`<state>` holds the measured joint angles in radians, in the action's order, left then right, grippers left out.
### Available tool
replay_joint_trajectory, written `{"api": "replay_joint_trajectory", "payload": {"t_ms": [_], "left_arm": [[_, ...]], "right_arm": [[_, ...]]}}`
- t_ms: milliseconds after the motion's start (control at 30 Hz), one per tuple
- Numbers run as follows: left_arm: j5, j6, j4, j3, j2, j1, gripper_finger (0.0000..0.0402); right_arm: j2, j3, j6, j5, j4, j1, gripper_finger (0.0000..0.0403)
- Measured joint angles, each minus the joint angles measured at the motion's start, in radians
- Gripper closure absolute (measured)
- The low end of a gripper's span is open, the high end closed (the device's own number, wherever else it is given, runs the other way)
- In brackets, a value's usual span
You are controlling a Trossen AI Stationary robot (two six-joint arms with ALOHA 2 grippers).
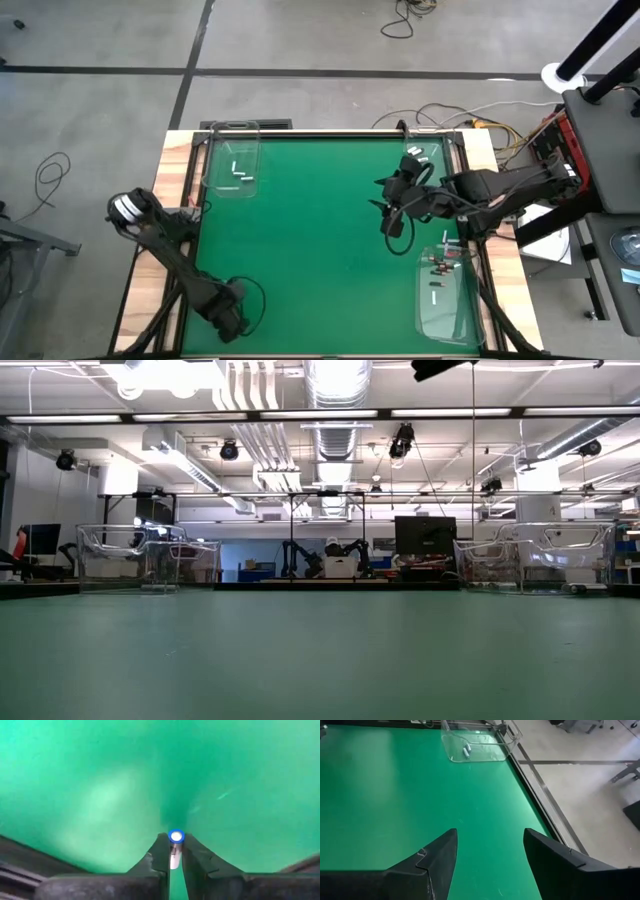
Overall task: Sort batteries
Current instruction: Put the blue battery into the top left transparent bin
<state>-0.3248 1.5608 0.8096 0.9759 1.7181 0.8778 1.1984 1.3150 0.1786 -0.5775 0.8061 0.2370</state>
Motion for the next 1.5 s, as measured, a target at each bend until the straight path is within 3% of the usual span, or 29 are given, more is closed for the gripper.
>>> {"api": "replay_joint_trajectory", "payload": {"t_ms": [367,533,733,933,1133,1400,1500], "left_arm": [[0.334,-0.324,0.435,0.272,-0.049,-0.149,0.0393],[0.432,-0.586,0.597,0.341,-0.05,-0.306,0.0393],[0.553,-0.894,0.734,0.384,-0.084,-0.527,0.0393],[0.666,-1.144,0.737,0.39,-0.153,-0.793,0.0393],[0.71,-1.441,0.699,0.39,-0.216,-1.051,0.0393],[0.708,-1.894,0.608,0.39,-0.251,-1.374,0.0393],[0.654,-2.017,0.545,0.39,-0.236,-1.466,0.0393]], "right_arm": [[0.0,0.059,0.005,0.001,0.004,0.153,0.017],[0.001,0.059,0.067,0.001,0.044,0.255,0.0164],[0.002,0.057,0.273,0.002,0.207,0.382,0.0158],[0.002,0.057,0.494,0.001,0.4,0.452,0.0168],[-0.006,0.056,0.581,0.001,0.444,0.468,0.017],[-0.042,0.087,0.694,0.001,0.438,0.467,0.016],[-0.063,0.082,0.793,0.001,0.437,0.468,0.0162]]}}
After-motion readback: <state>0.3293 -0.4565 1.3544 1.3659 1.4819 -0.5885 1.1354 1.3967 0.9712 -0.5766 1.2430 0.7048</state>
